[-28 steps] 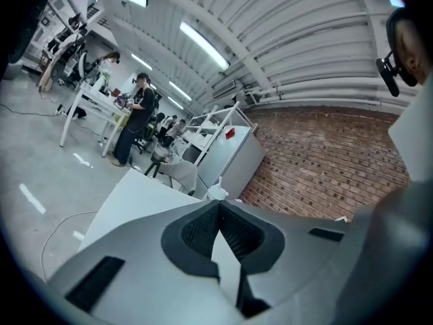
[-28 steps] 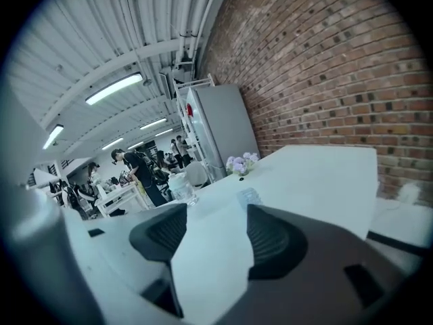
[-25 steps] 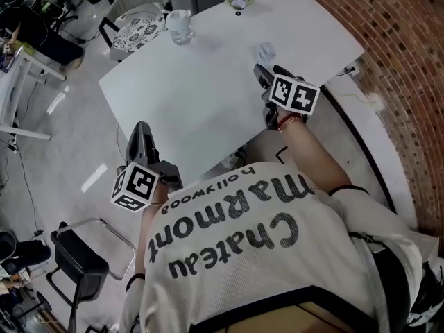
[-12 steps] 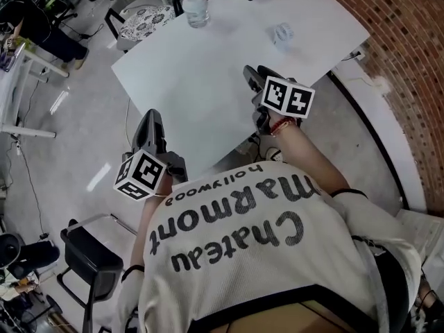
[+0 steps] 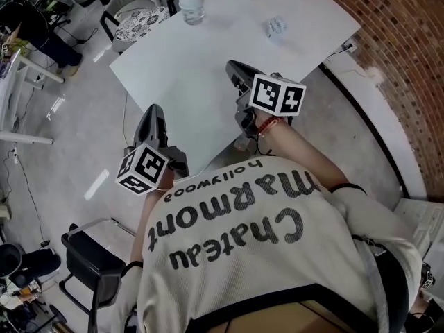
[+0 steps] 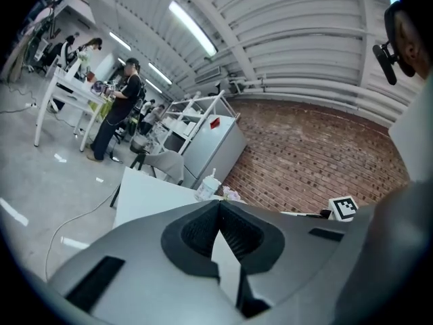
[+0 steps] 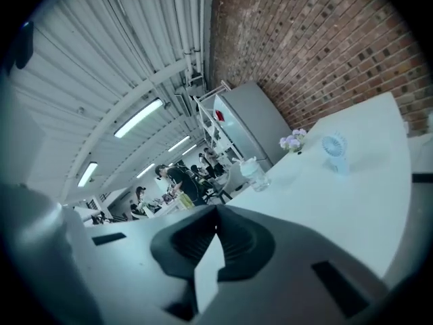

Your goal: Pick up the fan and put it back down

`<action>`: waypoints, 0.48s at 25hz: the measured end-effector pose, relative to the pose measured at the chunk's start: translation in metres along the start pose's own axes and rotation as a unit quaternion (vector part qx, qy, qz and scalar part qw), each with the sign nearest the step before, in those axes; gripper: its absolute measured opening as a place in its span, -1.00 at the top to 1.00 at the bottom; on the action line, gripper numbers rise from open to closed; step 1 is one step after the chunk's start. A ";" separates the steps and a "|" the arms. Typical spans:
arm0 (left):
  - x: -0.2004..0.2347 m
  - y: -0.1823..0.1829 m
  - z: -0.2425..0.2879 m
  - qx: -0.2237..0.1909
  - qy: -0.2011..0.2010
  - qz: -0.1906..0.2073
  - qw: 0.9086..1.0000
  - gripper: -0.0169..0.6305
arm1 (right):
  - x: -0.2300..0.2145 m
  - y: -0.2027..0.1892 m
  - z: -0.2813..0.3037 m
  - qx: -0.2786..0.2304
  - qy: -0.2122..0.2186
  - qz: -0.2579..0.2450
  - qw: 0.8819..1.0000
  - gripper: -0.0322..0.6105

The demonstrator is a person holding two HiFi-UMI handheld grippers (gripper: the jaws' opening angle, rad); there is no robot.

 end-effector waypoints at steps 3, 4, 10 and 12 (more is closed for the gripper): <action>-0.010 0.003 -0.004 -0.012 -0.005 0.007 1.000 0.94 | 0.010 0.002 -0.007 0.001 0.030 0.013 0.999 0.89; -0.014 0.005 -0.005 -0.016 -0.005 0.011 1.000 0.94 | 0.012 0.003 -0.010 -0.002 0.041 0.016 0.999 0.89; -0.036 0.008 -0.015 -0.040 0.010 0.022 0.999 0.94 | 0.019 0.015 -0.033 -0.035 0.086 -0.008 0.996 0.89; -0.046 0.006 -0.018 -0.042 0.014 0.021 0.999 0.94 | 0.019 0.017 -0.041 -0.034 0.092 -0.021 0.995 0.89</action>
Point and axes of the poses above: the fingertips, and each gripper's own axes: z forward along the fingers, x to its left, y out of its top, the point moved 8 cm from there along -z, backward along the fingers, and after that the axes turned 11 degrees about z, right-handed, at the moved point
